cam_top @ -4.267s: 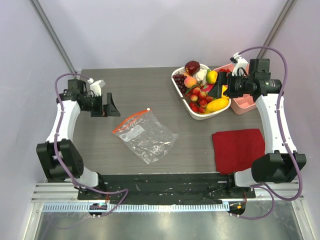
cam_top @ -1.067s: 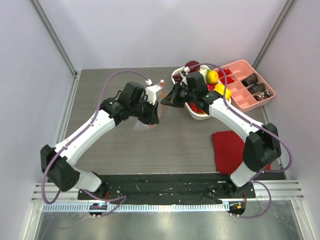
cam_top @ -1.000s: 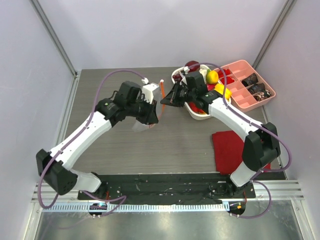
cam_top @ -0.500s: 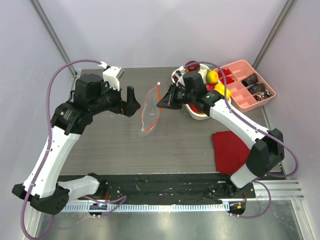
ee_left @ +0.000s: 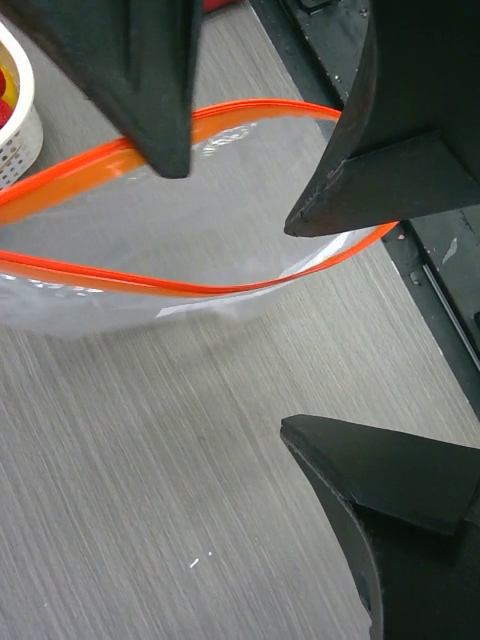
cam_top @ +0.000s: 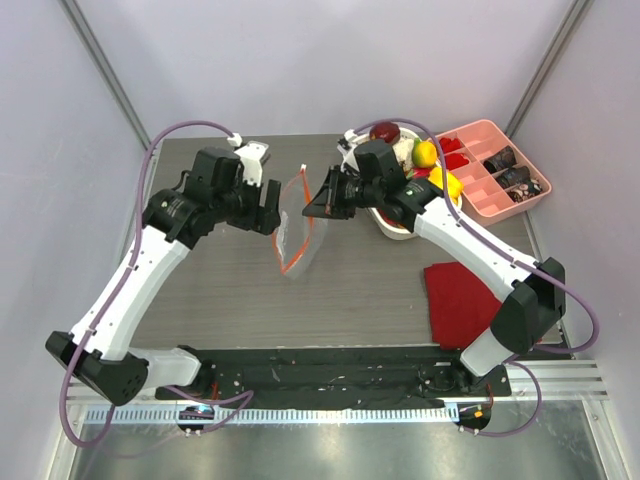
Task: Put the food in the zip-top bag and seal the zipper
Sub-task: Open the zipper of the food storage bag at the center of the board.
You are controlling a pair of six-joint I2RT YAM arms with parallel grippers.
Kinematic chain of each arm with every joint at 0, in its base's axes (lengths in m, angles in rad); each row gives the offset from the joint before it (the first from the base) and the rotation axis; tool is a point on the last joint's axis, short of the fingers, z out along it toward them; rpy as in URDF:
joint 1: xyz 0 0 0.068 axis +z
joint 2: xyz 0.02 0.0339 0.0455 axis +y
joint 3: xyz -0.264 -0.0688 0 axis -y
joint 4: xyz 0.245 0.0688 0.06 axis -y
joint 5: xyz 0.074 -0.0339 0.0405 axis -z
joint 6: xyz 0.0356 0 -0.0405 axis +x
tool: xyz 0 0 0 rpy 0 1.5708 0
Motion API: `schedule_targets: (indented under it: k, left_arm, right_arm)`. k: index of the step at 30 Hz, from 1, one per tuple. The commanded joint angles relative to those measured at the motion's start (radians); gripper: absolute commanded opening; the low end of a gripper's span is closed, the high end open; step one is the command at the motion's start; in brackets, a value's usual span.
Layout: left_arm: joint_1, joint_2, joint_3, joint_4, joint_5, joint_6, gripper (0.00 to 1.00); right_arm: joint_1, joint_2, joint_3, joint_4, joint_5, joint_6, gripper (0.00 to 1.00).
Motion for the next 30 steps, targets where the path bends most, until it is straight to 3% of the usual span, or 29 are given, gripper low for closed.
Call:
schedule_targets:
  k: [1, 5, 9, 11, 15, 18, 19, 26, 30]
  left_arm:
    - [-0.004, 0.018, 0.009, 0.067, -0.020, 0.005, 0.71]
    - [-0.004, 0.036, 0.007, 0.067, -0.040, 0.008, 0.49]
    - [-0.004, 0.035, -0.017, 0.056, -0.018, -0.005, 0.45]
    - [-0.002, 0.024, -0.037, 0.053, -0.020, -0.012, 0.36]
    - [0.014, 0.002, -0.063, 0.029, -0.011, -0.032, 0.34]
    - [0.037, -0.019, -0.063, 0.002, 0.011, -0.054, 0.03]
    - [0.059, -0.027, -0.065, -0.005, 0.012, -0.064, 0.00]
    - [0.166, -0.096, -0.122, -0.087, 0.023, -0.078, 0.00]
    - [0.168, -0.088, -0.149, -0.088, 0.037, -0.107, 0.00]
  right_arm:
    - [0.022, 0.007, 0.038, 0.007, -0.025, -0.031, 0.01]
    - [0.026, 0.009, 0.039, 0.011, -0.064, -0.049, 0.01]
    - [0.026, 0.005, 0.032, 0.026, -0.120, -0.057, 0.01]
    - [0.026, 0.001, 0.030, 0.043, -0.148, -0.063, 0.01]
    - [0.026, -0.007, 0.022, 0.070, -0.250, -0.100, 0.01]
    - [0.021, -0.005, 0.002, 0.080, -0.261, -0.128, 0.01]
    - [0.018, -0.001, -0.002, 0.075, -0.258, -0.144, 0.01]
    - [-0.100, 0.056, -0.005, -0.014, -0.202, -0.376, 0.01]
    - [-0.131, 0.107, 0.025, -0.052, -0.166, -0.434, 0.01]
